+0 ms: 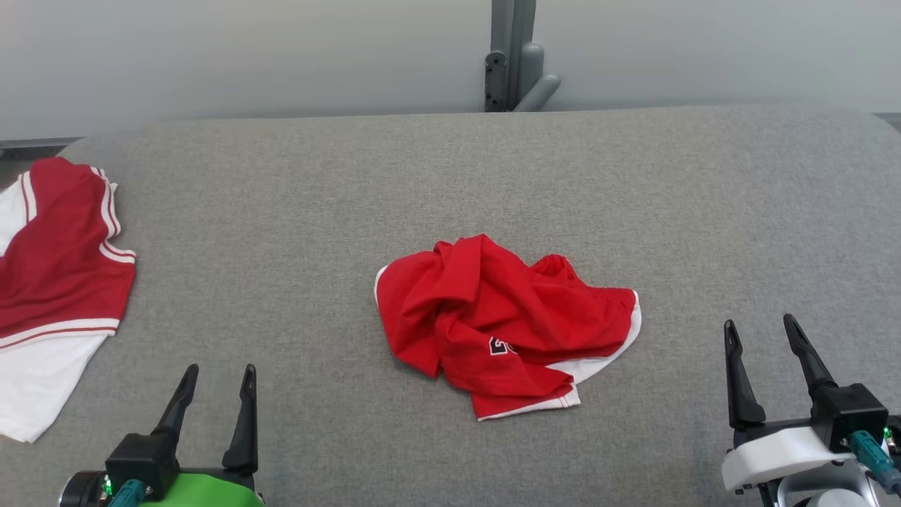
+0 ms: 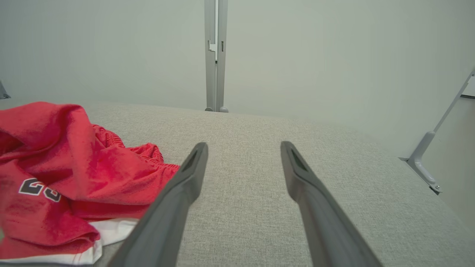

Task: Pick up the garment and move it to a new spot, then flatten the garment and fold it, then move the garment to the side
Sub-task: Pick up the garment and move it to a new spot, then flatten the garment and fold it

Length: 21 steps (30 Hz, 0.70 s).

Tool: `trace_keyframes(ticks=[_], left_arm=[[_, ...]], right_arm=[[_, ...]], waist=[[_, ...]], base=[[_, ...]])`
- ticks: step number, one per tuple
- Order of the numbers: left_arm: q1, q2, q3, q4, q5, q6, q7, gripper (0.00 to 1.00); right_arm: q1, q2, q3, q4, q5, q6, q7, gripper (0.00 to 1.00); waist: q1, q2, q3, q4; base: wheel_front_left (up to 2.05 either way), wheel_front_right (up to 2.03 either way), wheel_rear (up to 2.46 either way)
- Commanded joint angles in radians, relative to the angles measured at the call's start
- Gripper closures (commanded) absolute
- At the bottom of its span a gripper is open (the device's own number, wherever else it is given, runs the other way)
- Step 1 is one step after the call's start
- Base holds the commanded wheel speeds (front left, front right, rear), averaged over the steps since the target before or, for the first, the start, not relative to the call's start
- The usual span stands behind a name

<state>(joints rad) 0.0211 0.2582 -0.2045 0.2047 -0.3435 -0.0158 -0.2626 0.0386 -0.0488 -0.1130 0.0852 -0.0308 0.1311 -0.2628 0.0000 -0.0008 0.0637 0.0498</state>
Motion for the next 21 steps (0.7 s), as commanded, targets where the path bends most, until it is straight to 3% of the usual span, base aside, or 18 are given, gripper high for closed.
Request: trace_keyframes(ticks=[1,12,21], left_arm=[[0.017,-0.015,0.026,-0.015,0.021,-0.017,-0.003,0.00],[0.035,-0.092,0.129,-0.055,0.120,-0.099,-0.002,0.00],[0.040,-0.104,0.142,-0.027,0.137,-0.113,-0.002,0.00]], right_arm=[[0.016,-0.003,-0.006,0.007,-0.007,-0.001,-0.003,0.00],[0.042,-0.003,-0.015,0.048,0.005,-0.001,-0.003,0.00],[0.042,-0.003,-0.014,0.053,0.008,-0.001,-0.003,0.00]], waist=[[0.0000,0.0008,-0.031,0.032],[0.0000,0.0008,-0.046,0.015],[0.0000,0.0008,-0.056,0.001]], base=[[0.00,0.00,0.00],[0.00,0.00,0.00],[0.00,0.00,0.00]])
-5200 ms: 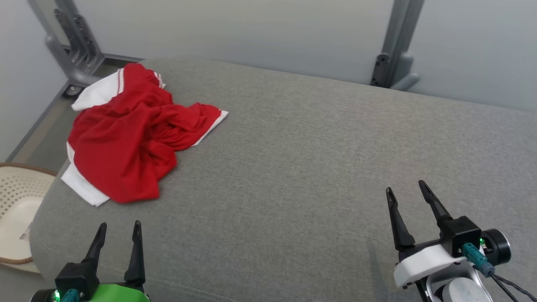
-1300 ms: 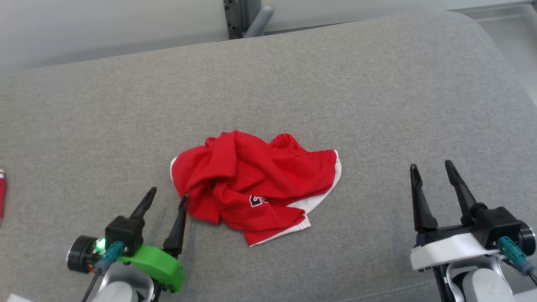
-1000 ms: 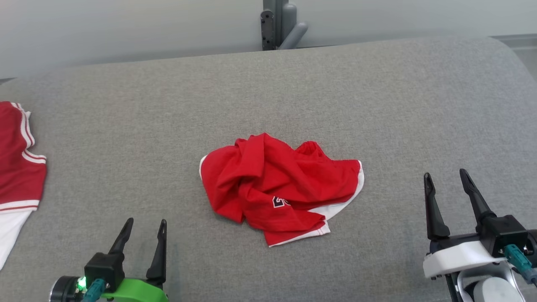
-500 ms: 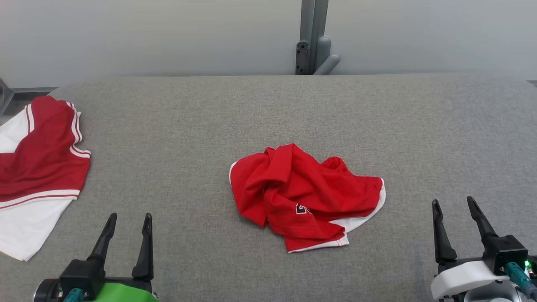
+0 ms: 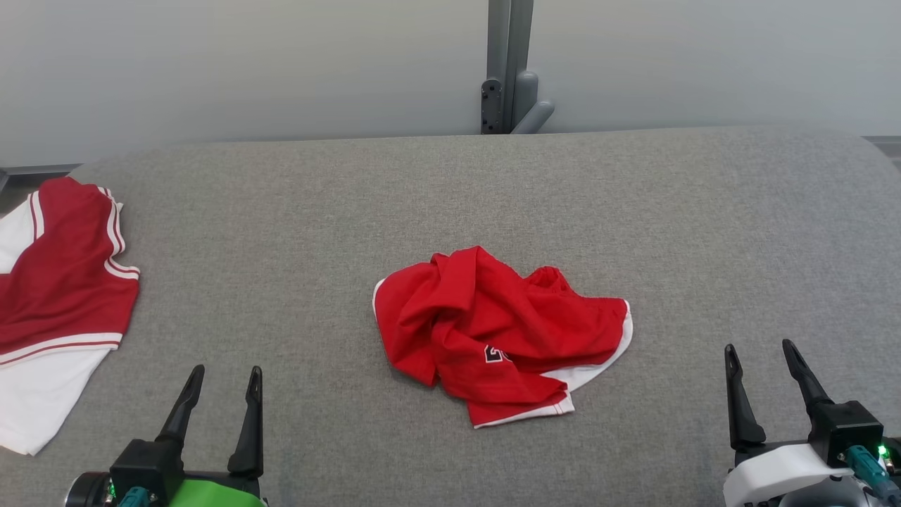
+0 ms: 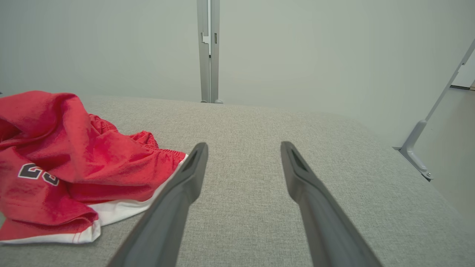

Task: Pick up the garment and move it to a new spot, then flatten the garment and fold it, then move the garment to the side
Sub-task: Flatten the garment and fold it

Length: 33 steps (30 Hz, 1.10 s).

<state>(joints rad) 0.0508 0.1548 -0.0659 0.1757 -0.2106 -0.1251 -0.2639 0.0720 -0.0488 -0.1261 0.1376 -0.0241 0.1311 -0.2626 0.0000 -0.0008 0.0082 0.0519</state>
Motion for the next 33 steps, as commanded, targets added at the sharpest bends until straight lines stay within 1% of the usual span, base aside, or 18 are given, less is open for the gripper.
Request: trace_keyframes(ticks=[1,13,24,28,33], left_arm=[[0.009,-0.001,0.004,0.004,0.006,-0.004,-0.001,0.00],[0.004,0.007,-0.009,0.010,0.004,-0.006,-0.001,0.00],[-0.002,0.013,-0.006,-0.006,-0.002,-0.007,-0.001,0.00],[-0.050,0.022,-0.052,-0.025,-0.011,-0.007,-0.001,0.00],[-0.167,0.030,-0.165,-0.038,-0.031,-0.007,-0.001,0.00]], right_arm=[[0.008,-0.003,0.000,0.000,0.002,-0.001,-0.004,0.00],[0.003,-0.003,0.014,0.006,0.004,-0.001,-0.004,0.00],[-0.015,-0.003,0.027,-0.002,0.009,-0.001,-0.004,0.00],[-0.032,-0.003,0.025,-0.014,0.012,-0.001,-0.004,0.00],[-0.068,-0.003,0.030,-0.022,0.011,-0.001,-0.004,0.00]], waist=[[0.0000,0.0008,0.001,-0.002],[0.0000,0.0008,0.000,-0.012],[0.0000,0.0008,0.007,-0.044],[0.0000,0.0008,0.037,-0.063],[0.0000,0.0008,0.099,-0.103]], base=[[0.00,0.00,0.00],[0.00,0.00,0.00],[0.00,0.00,0.00],[0.00,0.00,0.00],[0.00,0.00,0.00]])
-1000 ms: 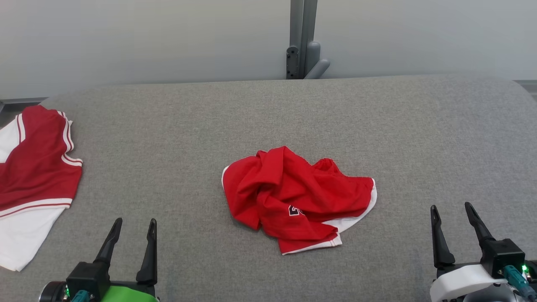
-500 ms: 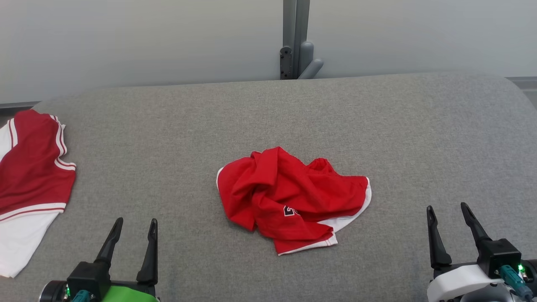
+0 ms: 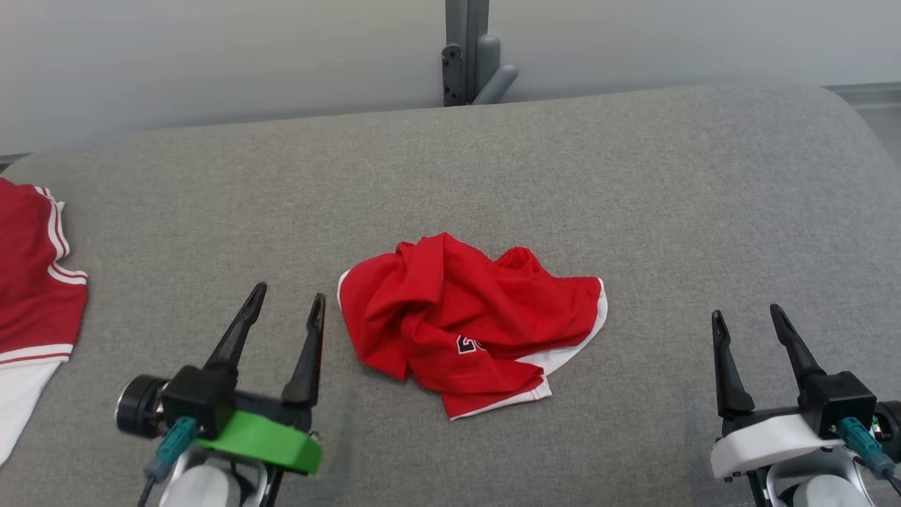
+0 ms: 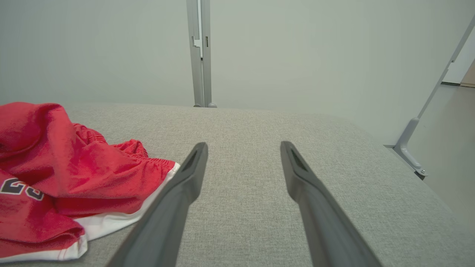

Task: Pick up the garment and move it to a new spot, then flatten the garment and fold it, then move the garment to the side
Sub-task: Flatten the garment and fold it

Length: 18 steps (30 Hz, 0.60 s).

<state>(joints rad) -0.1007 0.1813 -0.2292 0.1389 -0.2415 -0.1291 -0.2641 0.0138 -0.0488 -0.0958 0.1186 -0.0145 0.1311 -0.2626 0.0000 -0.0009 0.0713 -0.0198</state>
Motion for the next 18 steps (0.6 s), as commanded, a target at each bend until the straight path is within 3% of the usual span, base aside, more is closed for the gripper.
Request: trace_keyframes(ticks=[1,5,11,18], left_arm=[[-0.048,0.010,-0.033,-0.003,-0.005,-0.003,0.000,0.00],[-0.193,0.025,-0.171,-0.005,-0.039,-0.002,0.058,0.00],[-0.363,0.050,-0.362,0.055,-0.049,-0.001,0.261,0.00],[-0.459,0.017,-0.440,0.156,-0.164,-0.001,0.405,0.00]], right_arm=[[-0.017,-0.003,0.003,-0.005,0.002,-0.001,-0.004,0.00],[-0.048,-0.003,0.012,-0.011,0.011,-0.001,-0.004,0.00],[-0.065,-0.003,0.017,0.001,0.036,-0.001,-0.004,0.00],[-0.084,-0.002,0.034,0.001,0.068,-0.001,-0.004,0.00]], waist=[[0.0000,0.0009,0.052,-0.043],[0.0000,0.0009,0.111,-0.091],[0.0000,0.0009,0.156,-0.172],[0.0000,0.0009,0.183,-0.245]], base=[[0.00,0.00,0.00],[0.00,0.00,0.00],[0.00,0.00,0.00],[0.00,0.00,0.00]])
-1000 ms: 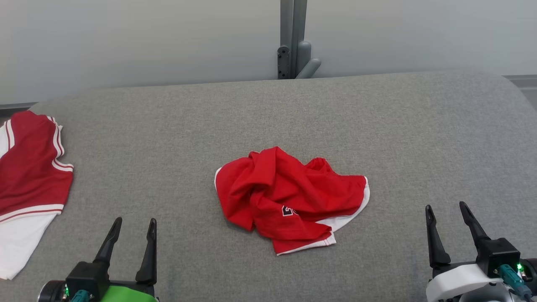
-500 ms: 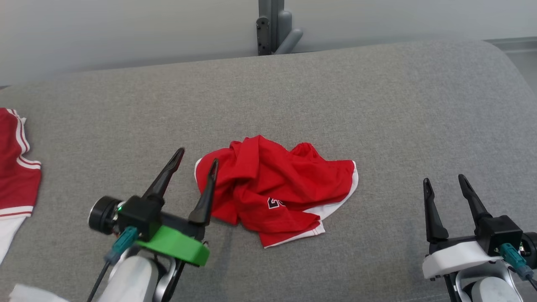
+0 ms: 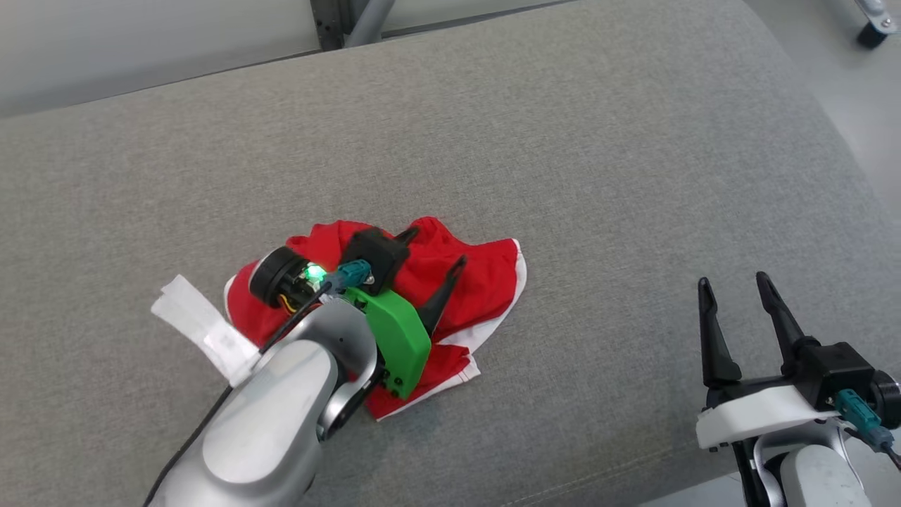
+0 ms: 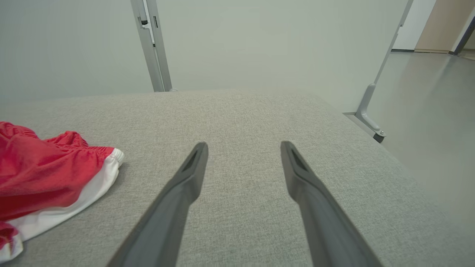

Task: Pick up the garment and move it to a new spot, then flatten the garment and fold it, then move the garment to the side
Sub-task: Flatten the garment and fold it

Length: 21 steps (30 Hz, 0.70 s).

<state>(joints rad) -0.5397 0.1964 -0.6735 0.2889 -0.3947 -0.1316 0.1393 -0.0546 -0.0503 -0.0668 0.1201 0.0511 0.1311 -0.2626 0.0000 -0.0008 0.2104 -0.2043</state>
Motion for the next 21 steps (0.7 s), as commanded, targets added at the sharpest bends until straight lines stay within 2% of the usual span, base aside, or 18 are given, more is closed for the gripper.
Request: trace_keyframes(ticks=[1,5,17,18,19,21], left_arm=[[-0.040,-0.001,-0.004,0.027,-0.015,0.002,0.017,0.00],[-0.115,-0.026,-0.033,0.142,-0.050,0.002,0.070,0.00],[-0.208,0.005,-0.167,0.344,-0.098,0.002,0.124,0.00],[-0.202,0.006,-0.184,0.357,-0.109,0.002,0.143,0.40],[-0.199,0.011,-0.206,0.365,-0.115,0.002,0.158,1.00],[-0.200,0.024,-0.241,0.373,-0.121,0.001,0.166,1.00]], right_arm=[[-0.019,0.000,0.010,0.000,0.008,-0.001,-0.004,0.00],[-0.032,-0.001,0.028,0.000,0.035,-0.001,-0.004,0.00],[-0.024,-0.001,0.072,0.020,0.090,-0.001,-0.004,0.00],[-0.024,-0.001,0.074,0.021,0.093,-0.001,-0.004,0.00],[-0.024,-0.001,0.076,0.022,0.095,-0.001,-0.004,0.00],[-0.021,-0.001,0.076,0.025,0.099,-0.001,-0.004,0.00]], waist=[[0.0000,0.0008,0.049,-0.072],[0.0000,0.0008,0.078,-0.115],[0.0000,0.0008,0.089,-0.174],[0.0000,0.0008,0.087,-0.177],[0.0000,0.0008,0.084,-0.178],[0.0000,0.0008,0.079,-0.179]], base=[[0.00,0.00,0.00],[0.00,0.00,0.00],[0.00,0.00,0.00],[0.00,0.00,0.00],[0.00,0.00,0.00],[0.00,0.00,0.00]])
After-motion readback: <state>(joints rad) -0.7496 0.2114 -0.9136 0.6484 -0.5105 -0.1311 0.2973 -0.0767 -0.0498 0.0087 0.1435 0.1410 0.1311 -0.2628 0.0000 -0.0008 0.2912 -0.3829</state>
